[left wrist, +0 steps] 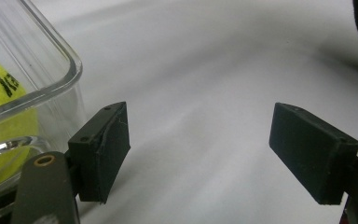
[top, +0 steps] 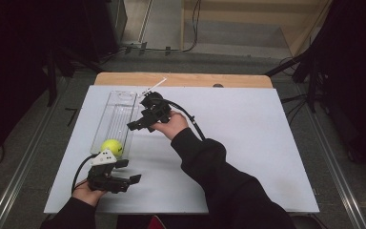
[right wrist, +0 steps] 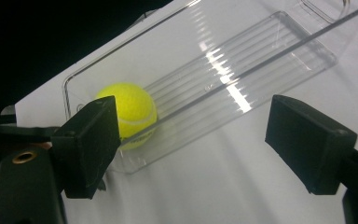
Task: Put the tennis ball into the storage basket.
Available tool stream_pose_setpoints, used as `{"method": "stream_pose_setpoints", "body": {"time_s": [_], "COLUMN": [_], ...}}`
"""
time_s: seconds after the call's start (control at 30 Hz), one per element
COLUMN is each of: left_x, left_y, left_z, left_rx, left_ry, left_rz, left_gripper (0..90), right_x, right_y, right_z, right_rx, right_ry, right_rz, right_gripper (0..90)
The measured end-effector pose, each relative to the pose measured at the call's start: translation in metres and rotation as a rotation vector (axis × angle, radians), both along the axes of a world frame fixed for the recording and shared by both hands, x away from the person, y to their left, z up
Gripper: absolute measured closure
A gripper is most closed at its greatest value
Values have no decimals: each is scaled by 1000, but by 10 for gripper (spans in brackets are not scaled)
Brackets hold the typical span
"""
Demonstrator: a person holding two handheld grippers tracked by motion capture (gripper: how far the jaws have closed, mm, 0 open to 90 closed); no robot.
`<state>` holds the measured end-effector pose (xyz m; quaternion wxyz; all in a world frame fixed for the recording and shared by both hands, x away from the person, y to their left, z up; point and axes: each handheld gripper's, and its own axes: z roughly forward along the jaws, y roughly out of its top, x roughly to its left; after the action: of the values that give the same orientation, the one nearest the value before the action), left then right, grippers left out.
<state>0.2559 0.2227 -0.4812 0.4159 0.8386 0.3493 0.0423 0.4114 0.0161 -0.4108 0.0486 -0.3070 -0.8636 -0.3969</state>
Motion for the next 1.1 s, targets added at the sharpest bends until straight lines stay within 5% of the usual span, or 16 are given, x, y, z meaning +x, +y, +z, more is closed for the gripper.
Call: {"method": "stream_pose_setpoints", "body": {"time_s": [1.1], "left_x": [0], "left_y": [0], "left_z": [-1], "left_rx": [4], "left_ry": [7], "left_rz": [10], "left_gripper": [208], "right_x": [-33], "right_y": [-60], "right_z": [-9], "right_rx": [-17], "right_ry": [-13], "right_rz": [-7], "right_gripper": [161]}}
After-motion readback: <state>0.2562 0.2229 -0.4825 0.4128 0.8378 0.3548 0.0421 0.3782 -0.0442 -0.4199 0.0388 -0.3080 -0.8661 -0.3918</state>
